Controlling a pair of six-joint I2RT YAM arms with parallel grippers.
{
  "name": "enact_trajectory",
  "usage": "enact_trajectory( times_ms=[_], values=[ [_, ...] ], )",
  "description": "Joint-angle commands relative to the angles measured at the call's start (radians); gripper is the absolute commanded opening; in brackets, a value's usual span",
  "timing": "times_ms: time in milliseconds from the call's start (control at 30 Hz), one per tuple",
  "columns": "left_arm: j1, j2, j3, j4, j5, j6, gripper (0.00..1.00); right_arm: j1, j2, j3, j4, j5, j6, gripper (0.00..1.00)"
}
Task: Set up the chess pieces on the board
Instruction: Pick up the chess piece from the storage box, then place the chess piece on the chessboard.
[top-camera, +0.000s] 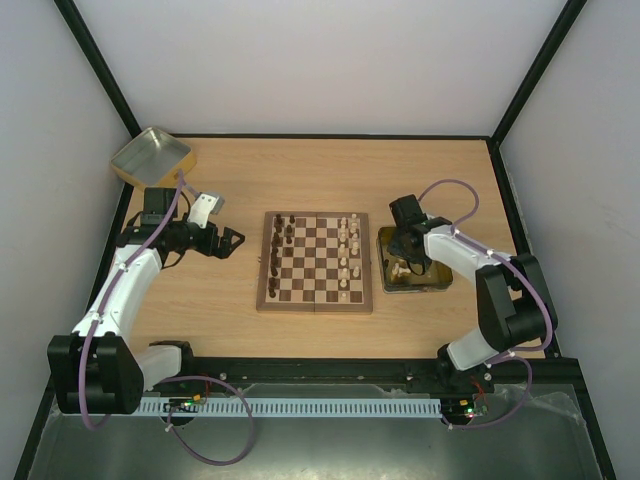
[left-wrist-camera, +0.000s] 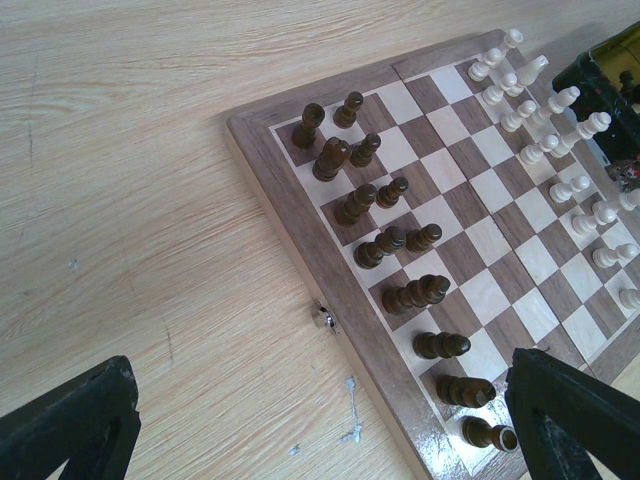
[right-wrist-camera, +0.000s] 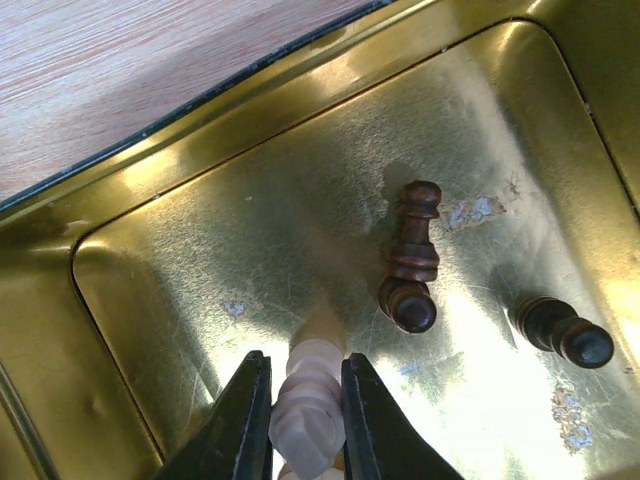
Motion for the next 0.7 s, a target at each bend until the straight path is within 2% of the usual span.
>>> enact_trajectory(
  times_ms=[0, 400, 667],
  values=[
    [-0.006, 0.005, -0.01, -0.009, 0.008, 0.013, 0.99, -0.005, 0.005, -0.007, 0.0, 0.033, -0.007, 0.11],
    [-0.007, 0.003, -0.008, -0.008, 0.007, 0.011, 0.99, 0.016, -0.094, 0.046, -0.076, 0.08, -0.007, 0.08],
    [-0.007, -0.001, -0.009, -0.009, 0.004, 0.011, 0.99, 0.173, -0.15, 0.12, -0.165, 0.124, 0.043, 0.08]
  ],
)
